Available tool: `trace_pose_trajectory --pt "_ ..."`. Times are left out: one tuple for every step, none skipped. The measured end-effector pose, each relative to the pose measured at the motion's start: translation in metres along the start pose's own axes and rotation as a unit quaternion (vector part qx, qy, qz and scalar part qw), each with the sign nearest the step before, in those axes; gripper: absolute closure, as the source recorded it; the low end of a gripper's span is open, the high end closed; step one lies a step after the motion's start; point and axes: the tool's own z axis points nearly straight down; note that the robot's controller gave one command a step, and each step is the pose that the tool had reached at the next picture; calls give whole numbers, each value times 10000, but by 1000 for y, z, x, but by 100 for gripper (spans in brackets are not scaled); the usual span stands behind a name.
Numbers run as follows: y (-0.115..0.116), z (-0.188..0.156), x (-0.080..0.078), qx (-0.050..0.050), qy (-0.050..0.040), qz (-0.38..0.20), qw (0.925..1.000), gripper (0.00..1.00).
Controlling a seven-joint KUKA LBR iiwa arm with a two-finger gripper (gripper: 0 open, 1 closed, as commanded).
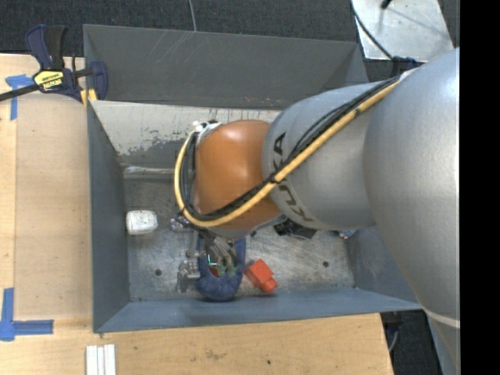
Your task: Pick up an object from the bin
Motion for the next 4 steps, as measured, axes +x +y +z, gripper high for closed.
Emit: trace_pose_trajectory --pt "-67 58 -21 -45 -64 -390 9992 0" --pt "-122 55 -20 -27 -95 -960 9953 0" --pt "-164 55 -75 -32 -49 -1634 9865 0" --pt "-212 56 -111 -117 -12 -2377 9713 0"
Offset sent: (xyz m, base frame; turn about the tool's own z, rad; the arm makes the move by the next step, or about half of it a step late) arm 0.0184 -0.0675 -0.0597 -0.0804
